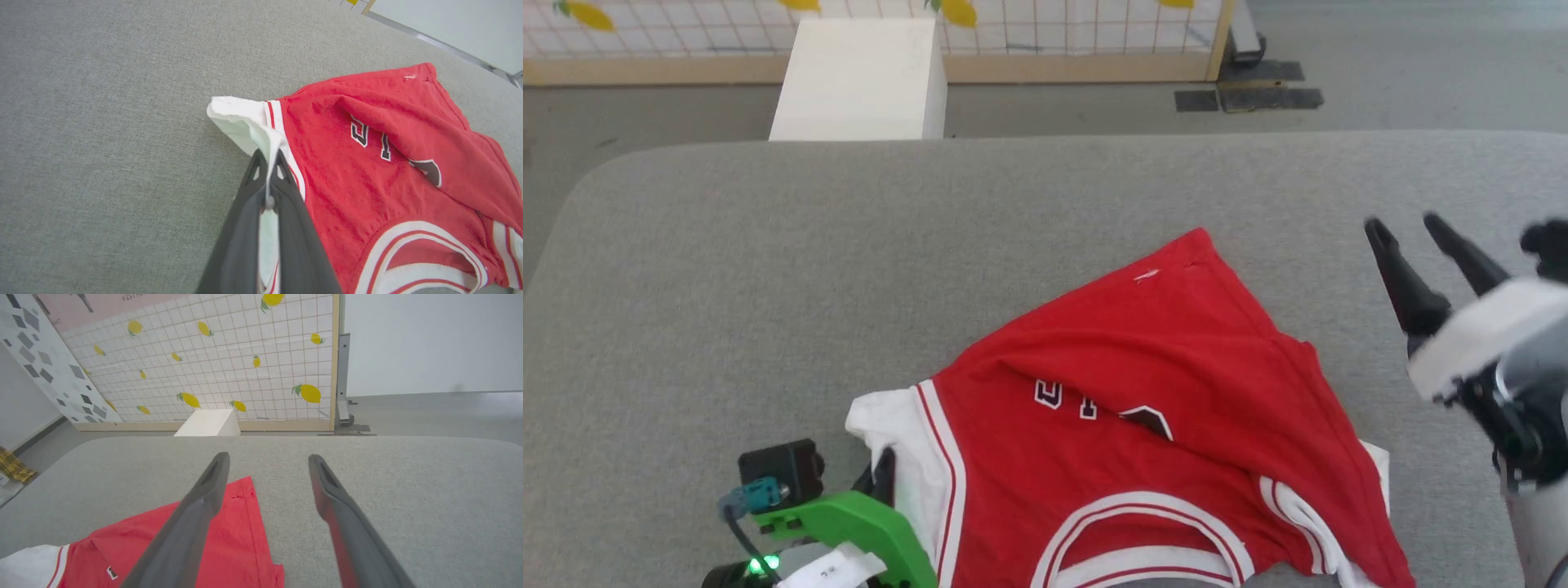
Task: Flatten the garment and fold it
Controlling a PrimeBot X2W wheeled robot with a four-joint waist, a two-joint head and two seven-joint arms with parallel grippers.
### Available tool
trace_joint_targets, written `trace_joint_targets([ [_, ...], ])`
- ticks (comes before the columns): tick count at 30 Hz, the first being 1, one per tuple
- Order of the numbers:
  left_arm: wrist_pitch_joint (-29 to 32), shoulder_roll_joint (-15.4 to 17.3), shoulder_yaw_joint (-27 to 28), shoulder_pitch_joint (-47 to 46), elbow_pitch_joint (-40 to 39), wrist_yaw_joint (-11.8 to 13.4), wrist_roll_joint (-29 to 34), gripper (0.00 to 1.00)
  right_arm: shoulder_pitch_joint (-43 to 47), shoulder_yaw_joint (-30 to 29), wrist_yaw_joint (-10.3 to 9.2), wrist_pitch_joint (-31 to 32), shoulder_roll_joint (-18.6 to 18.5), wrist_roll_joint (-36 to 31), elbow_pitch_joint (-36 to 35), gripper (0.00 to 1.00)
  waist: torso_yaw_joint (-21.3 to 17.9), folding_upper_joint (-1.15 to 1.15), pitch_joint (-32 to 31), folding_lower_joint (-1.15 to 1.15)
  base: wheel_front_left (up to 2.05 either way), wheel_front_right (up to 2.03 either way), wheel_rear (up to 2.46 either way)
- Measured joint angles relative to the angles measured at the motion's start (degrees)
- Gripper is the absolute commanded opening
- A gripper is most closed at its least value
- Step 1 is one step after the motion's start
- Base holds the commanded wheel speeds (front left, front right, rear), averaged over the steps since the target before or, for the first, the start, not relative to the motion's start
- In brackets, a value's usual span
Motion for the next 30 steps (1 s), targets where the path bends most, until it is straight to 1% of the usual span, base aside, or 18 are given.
trace_joint_targets([
  [4, -0.01, -0.53, -1.22, -1.71, -0.19, -0.27, 0.48, 0.0, -8.73, 3.99, 0.0, 2.89, -1.47, -1.45, 6.7, 1.0, 1.8, 0.0, 1.65, 0.0, 0.0, 0.0, 0.0],
  [9, -0.02, -1.58, -2.74, -3.59, -0.48, -0.3, 1.98, 0.0, -18.47, 9.77, 0.01, 9.75, -3.24, -3.87, 14.56, 1.0, 4.49, 0.0, 4.41, 0.0, 0.0, 0.0, 0.0],
  [13, -0.35, -2.3, -3.53, -4.59, -0.41, -0.55, 2.36, 0.0, -25.44, 13.41, 0.01, 18.95, -5.06, -7.1, 21.53, 1.0, 7.04, 0.0, 7.2, 0.0, 0.0, 0.0, 0.0],
  [16, -0.66, -2.96, -4.24, -5.16, -0.23, -0.69, 2.63, 0.0, -28.58, 15.9, 0.01, 24.28, -5.57, -8.17, 25.02, 1.0, 8.77, 0.0, 9.17, 0.01, 0.0, 0.0, 0.0],
  [21, -1.47, -3.83, -4.87, -5.92, 0.41, -0.78, 2.63, 0.0, -30.42, 21.24, 0.01, 31.11, -6.52, -8.53, 28.21, 1.0, 11.37, 0.0, 12.4, 0.01, 0.0, 0.0, 0.0],
  [26, -2.03, -4.26, -4.99, -6.51, 1.27, -1.21, 2.61, 0.0, -31.02, 24.92, 0.0, 34.1, -7.94, -7.31, 28.46, 1.0, 13.18, 0.0, 14.84, 0.01, 0.0, 0.0, 0.0],
  [30, -2.27, -4.41, -4.89, -6.62, 1.88, -1.21, 2.6, 0.0, -32.17, 26.25, 0.0, 35.53, -9.18, -4.99, 28.07, 1.0, 13.86, 0.0, 15.73, 0.01, 0.0, 0.0, 0.0],
])
